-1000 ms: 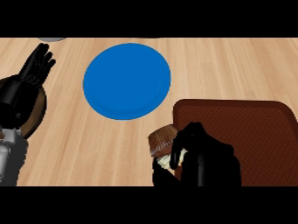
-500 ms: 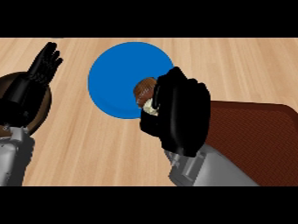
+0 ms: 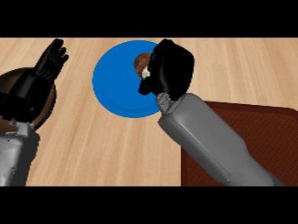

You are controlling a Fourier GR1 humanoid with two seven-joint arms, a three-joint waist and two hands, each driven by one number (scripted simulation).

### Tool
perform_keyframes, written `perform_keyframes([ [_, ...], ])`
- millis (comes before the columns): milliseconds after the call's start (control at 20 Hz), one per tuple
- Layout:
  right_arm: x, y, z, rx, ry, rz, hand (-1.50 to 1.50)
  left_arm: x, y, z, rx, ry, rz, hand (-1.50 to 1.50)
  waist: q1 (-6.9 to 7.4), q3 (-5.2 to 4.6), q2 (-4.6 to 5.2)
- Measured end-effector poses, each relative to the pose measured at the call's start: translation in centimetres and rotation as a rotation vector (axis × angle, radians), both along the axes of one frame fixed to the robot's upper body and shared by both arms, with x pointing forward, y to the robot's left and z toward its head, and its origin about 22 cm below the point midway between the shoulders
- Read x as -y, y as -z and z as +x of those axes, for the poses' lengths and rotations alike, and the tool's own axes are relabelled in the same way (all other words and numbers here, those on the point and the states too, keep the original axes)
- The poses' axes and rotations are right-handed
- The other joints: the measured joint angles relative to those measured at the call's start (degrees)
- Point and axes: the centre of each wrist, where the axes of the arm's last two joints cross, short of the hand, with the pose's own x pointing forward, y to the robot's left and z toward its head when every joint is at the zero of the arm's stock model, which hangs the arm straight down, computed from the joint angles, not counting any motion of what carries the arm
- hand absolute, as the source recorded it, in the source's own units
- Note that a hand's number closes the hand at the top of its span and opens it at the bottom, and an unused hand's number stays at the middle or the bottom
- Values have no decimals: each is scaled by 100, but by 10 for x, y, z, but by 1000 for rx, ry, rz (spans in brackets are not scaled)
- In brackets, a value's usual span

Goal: Pick the cupcake from the tray and place it in the plate

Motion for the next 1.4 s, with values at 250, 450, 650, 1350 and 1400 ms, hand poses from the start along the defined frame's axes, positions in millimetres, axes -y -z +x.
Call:
perform_keyframes([
  [250,1,14,35,-69,35,4,150,6,1,1,6,17,-1,0,52,1,24],
  [450,9,26,51,-85,82,81,-150,9,2,2,14,32,1,0,133,3,56],
  [650,15,35,63,-90,111,178,-150,13,-1,6,16,42,-3,0,202,8,85],
  [1350,13,19,76,218,127,503,-150,13,-9,9,15,38,-1,0,178,12,42],
  [1400,12,18,76,235,130,524,-150,11,-6,7,10,31,-1,0,139,11,28],
])
